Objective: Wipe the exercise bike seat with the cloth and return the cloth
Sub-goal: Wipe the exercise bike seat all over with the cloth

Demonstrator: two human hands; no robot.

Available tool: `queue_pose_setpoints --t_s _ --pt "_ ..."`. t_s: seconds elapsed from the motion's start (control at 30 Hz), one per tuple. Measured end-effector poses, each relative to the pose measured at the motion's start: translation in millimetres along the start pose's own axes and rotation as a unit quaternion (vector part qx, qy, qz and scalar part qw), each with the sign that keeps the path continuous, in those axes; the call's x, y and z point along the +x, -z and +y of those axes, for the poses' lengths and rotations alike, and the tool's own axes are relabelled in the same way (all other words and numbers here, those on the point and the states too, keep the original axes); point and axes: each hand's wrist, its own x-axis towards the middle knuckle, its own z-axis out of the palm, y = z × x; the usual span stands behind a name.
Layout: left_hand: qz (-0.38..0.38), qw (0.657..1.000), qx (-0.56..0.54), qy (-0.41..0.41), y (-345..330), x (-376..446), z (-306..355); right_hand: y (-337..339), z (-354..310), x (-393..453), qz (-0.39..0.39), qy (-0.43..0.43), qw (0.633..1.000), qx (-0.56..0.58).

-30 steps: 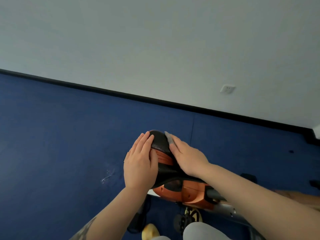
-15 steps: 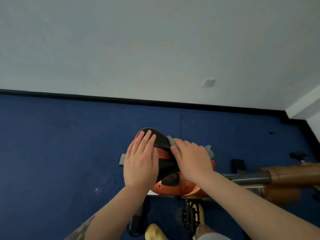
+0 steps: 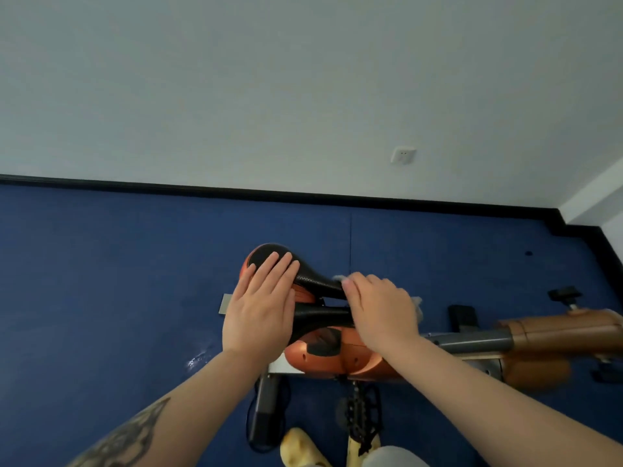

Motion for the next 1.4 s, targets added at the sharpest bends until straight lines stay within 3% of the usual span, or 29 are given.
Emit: queue_pose_setpoints --t_s 0.13,0.33,0.4,0.47,0.53,0.7,0.8,0.97,1.13,1.27,1.4 --pt "0.011 1.0 -0.011 0.018 -1 1 1 -9 -33 29 -0.025 0.001 0.999 -0.03" --pt "0.023 0.999 -0.015 0.025 -2 -1 2 -15 -6 -22 0.063 0.136 0.987 0.058" --pt "0.028 0.999 -0.02 0.023 -2 -1 3 -16 12 -21 0.077 0.123 0.986 0.085" --pt "0.026 0.999 -0.021 0.025 -1 -1 3 -15 8 -14 0.089 0.053 0.99 0.101" --pt "0.027 0.999 -0.023 0.026 -1 0 3 -15 -12 -3 0.086 0.014 0.994 0.06" --pt "0.023 0.999 -0.031 0.022 2 0 3 -10 -22 11 0.02 0.095 0.995 -0.002" --pt "0.015 0.999 -0.035 0.025 4 1 2 -9 5 -14 0.054 0.11 0.991 0.047" --pt "-0.015 0.999 -0.043 0.01 3 5 -6 -12 0 -6 0.053 0.033 0.998 0.001" --pt "-0.066 0.984 0.014 -0.162 17 34 -33 -15 -29 -1 0.071 -0.042 0.994 -0.074" --pt "-0.058 0.983 -0.051 -0.168 9 38 -43 -41 -44 -41 0.168 -0.11 0.98 0.011" --pt "-0.038 0.98 -0.089 -0.172 1 39 -48 -32 -47 -9 0.141 -0.176 0.969 0.102"
